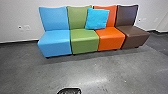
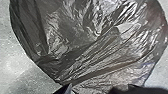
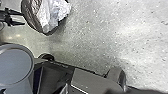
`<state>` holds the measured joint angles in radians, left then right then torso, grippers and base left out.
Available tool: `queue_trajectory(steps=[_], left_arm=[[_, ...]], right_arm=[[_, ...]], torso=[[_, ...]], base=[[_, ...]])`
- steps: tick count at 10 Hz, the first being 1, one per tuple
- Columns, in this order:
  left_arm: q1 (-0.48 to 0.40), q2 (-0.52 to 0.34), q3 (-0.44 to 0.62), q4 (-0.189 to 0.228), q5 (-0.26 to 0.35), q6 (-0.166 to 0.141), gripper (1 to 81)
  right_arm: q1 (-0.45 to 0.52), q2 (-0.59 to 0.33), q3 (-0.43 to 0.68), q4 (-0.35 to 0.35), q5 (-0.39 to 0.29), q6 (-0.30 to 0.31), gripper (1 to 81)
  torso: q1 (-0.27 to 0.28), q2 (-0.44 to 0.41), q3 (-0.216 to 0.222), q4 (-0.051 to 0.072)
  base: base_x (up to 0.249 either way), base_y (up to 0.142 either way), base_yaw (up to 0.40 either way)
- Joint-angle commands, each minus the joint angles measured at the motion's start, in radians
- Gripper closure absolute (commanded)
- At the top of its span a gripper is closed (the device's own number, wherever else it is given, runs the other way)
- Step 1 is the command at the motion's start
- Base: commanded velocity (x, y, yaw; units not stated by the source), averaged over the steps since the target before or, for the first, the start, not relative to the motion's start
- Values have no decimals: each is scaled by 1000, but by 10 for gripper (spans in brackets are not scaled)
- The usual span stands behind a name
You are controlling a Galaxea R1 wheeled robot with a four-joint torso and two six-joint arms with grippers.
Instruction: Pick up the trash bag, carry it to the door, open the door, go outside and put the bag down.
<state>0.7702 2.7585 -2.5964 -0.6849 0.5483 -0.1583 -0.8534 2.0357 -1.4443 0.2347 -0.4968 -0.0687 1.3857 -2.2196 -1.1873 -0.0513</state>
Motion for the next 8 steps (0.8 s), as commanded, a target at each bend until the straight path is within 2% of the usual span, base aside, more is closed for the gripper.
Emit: queue_trajectory(steps=[1,3,5,6,8], left_arm=[[-136,-23,-10,-57,79,-15,10],[-169,-12,-30,-87,81,-67,10],[-258,-5,-15,-88,84,-70,10],[-272,6,-5,-87,91,-70,10],[-260,49,-52,-78,96,-110,10]], right_arm=[[81,-58,24,28,-69,3,10],[81,-56,21,26,-71,12,10],[81,-56,18,25,-71,12,10],[78,-56,16,25,-71,12,10],[73,-55,16,25,-71,12,10]], torso=[[61,-94,5,0],[93,-146,-19,0],[132,-210,-26,0],[154,-246,-27,0],[199,-317,-27,0]], base=[[0,0,0],[0,0,0],[0,0,0],[0,0,0],[0,0,0]])
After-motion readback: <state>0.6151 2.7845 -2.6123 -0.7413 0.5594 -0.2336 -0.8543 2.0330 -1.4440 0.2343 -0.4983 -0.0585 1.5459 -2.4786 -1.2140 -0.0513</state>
